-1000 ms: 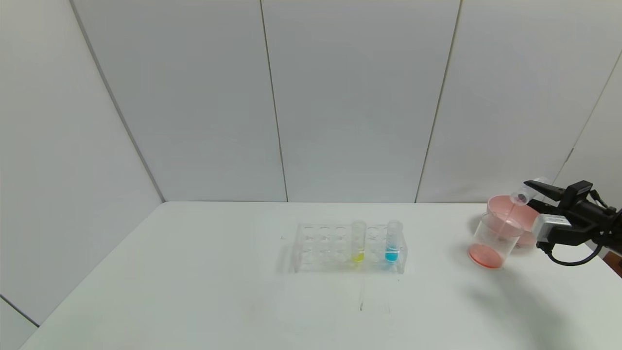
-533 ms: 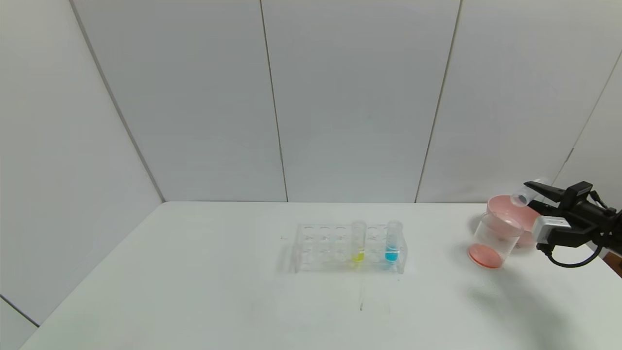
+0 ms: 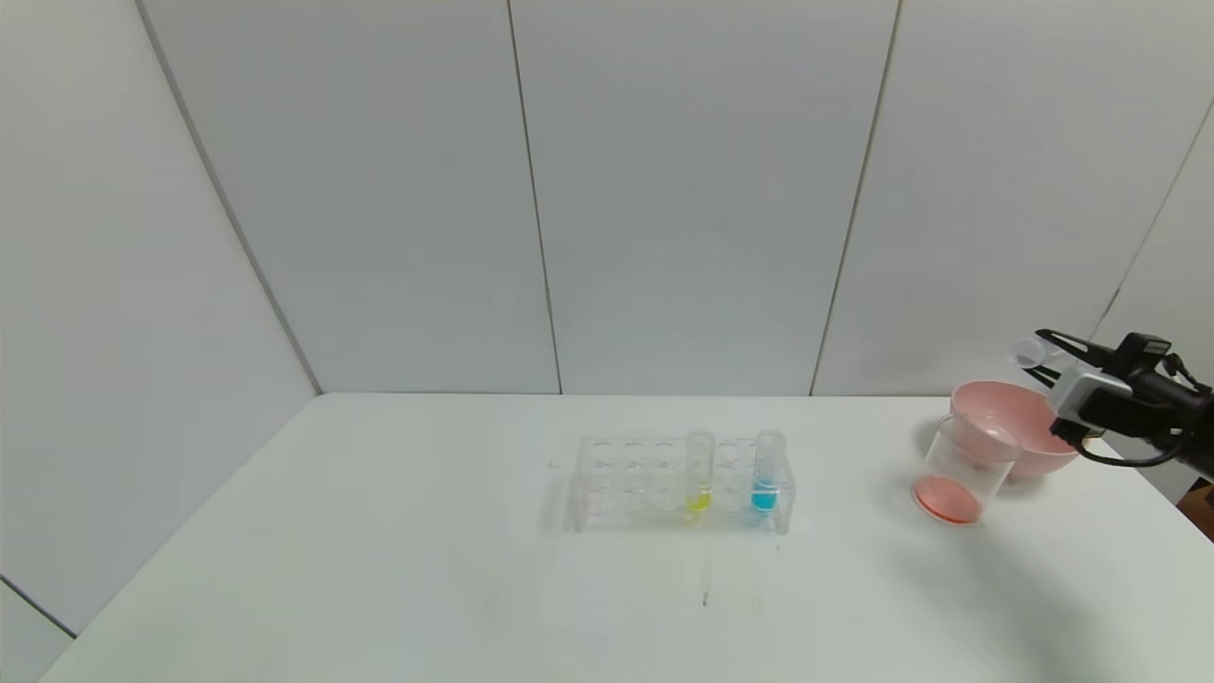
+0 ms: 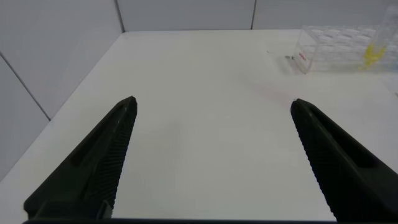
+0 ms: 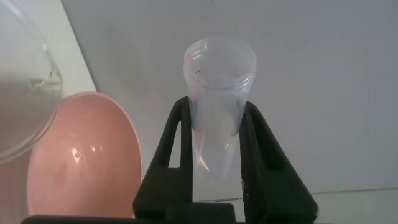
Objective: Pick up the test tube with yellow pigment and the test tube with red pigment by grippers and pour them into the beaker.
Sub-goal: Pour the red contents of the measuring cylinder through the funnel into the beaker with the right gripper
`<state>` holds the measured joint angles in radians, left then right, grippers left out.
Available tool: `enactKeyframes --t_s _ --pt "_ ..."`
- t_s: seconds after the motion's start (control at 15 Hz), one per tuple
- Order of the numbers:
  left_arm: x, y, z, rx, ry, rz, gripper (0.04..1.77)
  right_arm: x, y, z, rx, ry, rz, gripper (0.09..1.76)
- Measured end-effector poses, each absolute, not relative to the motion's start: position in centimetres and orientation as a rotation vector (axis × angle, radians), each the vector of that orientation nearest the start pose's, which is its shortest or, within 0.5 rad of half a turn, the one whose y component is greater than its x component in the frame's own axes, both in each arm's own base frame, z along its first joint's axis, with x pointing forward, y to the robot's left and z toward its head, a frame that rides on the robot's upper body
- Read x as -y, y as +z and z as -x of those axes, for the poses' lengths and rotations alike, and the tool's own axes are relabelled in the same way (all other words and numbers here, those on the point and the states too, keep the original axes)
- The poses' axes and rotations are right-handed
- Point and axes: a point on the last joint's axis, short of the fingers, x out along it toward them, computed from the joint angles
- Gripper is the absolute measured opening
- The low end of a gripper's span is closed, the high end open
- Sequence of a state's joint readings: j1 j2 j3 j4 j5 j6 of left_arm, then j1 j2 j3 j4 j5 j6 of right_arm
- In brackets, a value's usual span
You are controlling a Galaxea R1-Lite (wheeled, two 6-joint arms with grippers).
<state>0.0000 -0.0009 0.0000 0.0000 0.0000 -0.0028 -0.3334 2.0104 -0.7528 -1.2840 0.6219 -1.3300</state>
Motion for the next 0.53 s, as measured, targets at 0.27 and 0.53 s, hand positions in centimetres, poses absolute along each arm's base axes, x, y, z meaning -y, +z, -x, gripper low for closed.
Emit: enactKeyframes --t_s 0.27,0.53 --pt "0.0 7.5 2.3 0.0 0.0 0.003 1.76 9.7 14.9 -34.4 0.178 0.165 0.924 0.5" --pt "0.0 7.5 2.3 0.001 0.0 0.003 1.76 9.6 16.1 -34.9 0.162 0.112 0.494 0.5"
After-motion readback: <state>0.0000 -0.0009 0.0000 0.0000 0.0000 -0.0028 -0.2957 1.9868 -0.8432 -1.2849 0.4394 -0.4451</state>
